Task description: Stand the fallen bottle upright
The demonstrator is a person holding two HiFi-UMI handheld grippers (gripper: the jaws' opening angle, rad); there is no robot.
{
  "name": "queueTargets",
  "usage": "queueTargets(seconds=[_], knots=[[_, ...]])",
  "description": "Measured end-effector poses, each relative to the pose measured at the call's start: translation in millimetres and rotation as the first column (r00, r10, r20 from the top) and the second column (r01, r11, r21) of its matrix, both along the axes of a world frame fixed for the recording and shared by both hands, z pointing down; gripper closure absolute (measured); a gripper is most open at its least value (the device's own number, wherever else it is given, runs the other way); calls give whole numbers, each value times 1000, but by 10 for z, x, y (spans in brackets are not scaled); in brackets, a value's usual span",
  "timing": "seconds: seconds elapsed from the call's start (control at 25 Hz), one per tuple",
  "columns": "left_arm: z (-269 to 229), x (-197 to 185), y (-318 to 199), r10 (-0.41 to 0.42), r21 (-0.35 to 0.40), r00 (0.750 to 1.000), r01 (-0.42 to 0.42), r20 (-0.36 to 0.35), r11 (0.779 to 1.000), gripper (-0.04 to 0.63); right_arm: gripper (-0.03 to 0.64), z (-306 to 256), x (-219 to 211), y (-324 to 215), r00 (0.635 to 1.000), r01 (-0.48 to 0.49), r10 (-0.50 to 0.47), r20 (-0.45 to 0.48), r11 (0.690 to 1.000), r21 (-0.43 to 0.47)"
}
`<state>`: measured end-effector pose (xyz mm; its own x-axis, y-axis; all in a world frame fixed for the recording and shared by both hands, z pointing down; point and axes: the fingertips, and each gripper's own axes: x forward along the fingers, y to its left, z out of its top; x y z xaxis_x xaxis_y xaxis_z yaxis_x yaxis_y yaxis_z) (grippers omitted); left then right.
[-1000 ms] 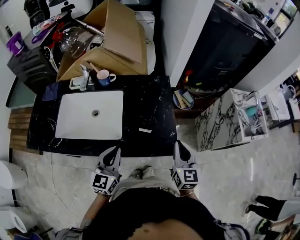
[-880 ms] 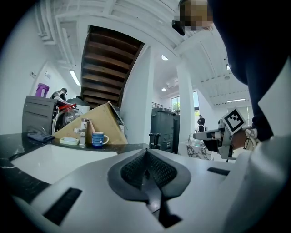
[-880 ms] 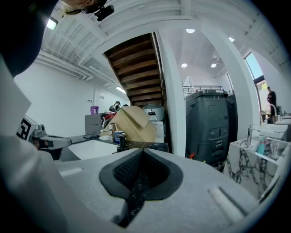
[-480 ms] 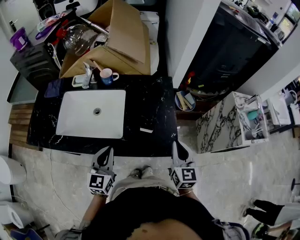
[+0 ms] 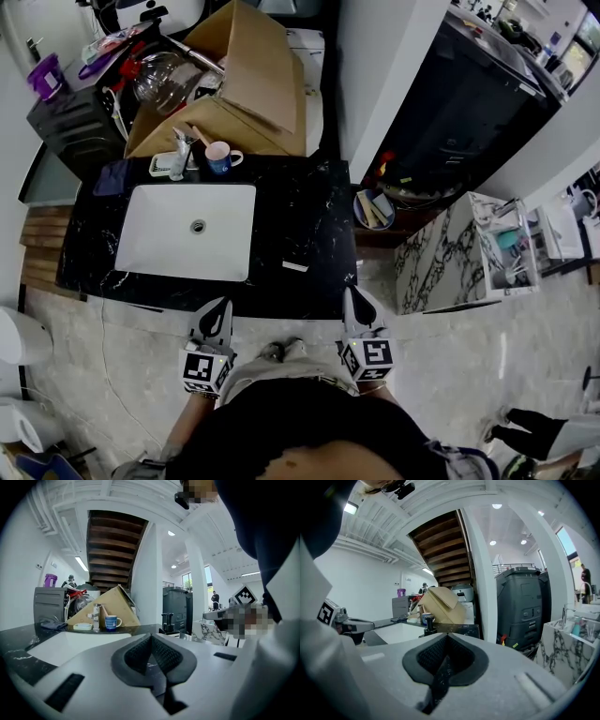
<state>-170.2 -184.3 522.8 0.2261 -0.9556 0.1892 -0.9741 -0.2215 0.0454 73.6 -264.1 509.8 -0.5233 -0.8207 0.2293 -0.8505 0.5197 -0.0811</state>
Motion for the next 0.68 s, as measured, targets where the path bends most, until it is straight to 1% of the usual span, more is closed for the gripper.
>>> queueTargets(seconds=[0.08,0.16,0.24,0.32,0.4,0.48,0.68], knots=[[10,4,-6,-2,-3,1000,2,3,1000,592,612,3,7,-1,1000,1,-1,-2,1000,0],[47,24,-1,4,-22,1000,-4,6,1000,592,612,-4,19,-1,1000,-1,1,-2,1000,1],[68,53,6,15,-33,1000,-14,23,999,592,612,-13,29,-3,1000,-5,5,2,1000,2],[39,87,-5,25,-20,999,-24,40,1000,592,612,-4,37,-4,1000,-9,9,4,1000,-5],[28,118,-17,32,-15,999,-32,37,999,592,612,17,47,3,1000,-12,12,-1,1000,-19],[44,135,-20,37,-21,999,-36,33,999,591,612,12,52,-1,1000,-12,12,1,1000,-9],[55,142,-4,35,-59,999,-32,36,998,592,612,6,62,-6,1000,-13,13,5,1000,3]])
